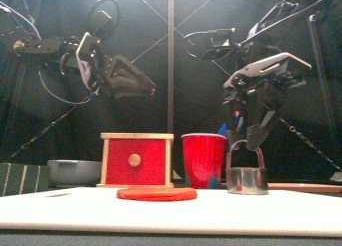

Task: Get the cutter from the drawer then cut the dough then place the extra dough in the bowl
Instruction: Cut the dough

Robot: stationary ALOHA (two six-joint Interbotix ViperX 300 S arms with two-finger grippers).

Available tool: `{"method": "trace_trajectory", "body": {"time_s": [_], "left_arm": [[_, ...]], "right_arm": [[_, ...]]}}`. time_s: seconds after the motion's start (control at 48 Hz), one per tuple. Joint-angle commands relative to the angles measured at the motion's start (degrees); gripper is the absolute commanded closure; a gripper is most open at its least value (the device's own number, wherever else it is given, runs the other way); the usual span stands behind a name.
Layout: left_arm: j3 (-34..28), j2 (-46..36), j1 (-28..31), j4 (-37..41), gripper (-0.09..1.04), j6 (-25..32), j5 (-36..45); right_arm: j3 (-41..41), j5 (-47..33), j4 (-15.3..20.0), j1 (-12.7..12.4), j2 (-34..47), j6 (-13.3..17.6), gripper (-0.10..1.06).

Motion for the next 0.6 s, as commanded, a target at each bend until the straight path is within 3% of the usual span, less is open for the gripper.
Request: {"method": "trace_trajectory", "body": {"time_s": [0.021,0.292,0.604], "left_arm": [[-0.44,0.53,0.18,-0.7,0.3,0.0,-0.62],[-1.05,2.2,0.18,-1.14,0.3,0.09,-0.88],[-0.88,2.29,0.18,-1.14,0.3,-0.09,-0.88]], "right_arm": [[-0.7,-0.7,-0.09,-0.18,-1.23,0.0,0.21],[0.35,-0.62,0.35,-0.26,-1.23,0.09,0.42],[-3.52,0.79,1.32,0.18,-1.32,1.85,0.42]]}}
